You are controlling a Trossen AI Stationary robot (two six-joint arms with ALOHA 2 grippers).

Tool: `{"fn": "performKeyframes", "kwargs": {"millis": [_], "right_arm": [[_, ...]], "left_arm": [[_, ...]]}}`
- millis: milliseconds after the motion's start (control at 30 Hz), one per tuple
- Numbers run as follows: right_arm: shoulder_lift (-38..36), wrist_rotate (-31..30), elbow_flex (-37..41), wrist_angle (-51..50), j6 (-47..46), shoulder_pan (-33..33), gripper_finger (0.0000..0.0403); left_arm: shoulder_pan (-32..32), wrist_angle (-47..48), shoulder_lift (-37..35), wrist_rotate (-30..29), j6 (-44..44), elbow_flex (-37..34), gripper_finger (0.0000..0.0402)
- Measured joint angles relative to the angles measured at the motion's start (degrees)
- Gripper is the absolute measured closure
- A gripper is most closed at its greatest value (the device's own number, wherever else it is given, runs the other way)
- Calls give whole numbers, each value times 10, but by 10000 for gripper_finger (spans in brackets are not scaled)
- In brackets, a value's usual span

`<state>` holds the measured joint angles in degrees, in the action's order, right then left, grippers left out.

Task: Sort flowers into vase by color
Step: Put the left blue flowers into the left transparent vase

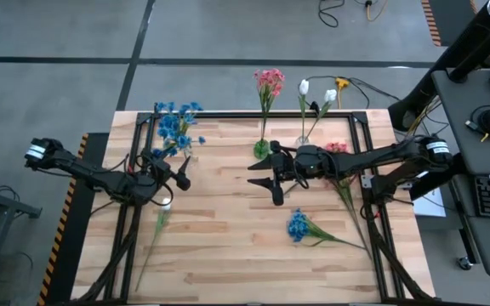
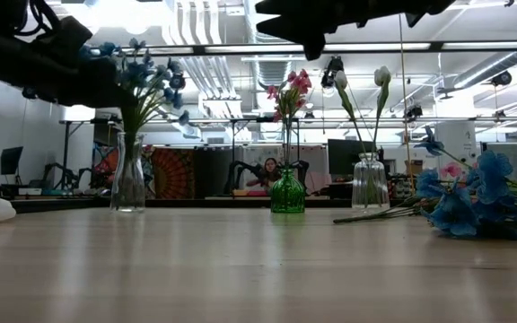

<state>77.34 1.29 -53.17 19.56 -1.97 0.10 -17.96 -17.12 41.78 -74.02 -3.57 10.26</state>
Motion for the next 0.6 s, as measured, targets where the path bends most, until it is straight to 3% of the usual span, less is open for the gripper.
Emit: {"fn": "performKeyframes", "kwargs": {"millis": [600], "right_arm": [[-89,-31,0,-129,-47,0,225]], "left_arm": [[-50,28,-18,-4,-5,0,109]]}}
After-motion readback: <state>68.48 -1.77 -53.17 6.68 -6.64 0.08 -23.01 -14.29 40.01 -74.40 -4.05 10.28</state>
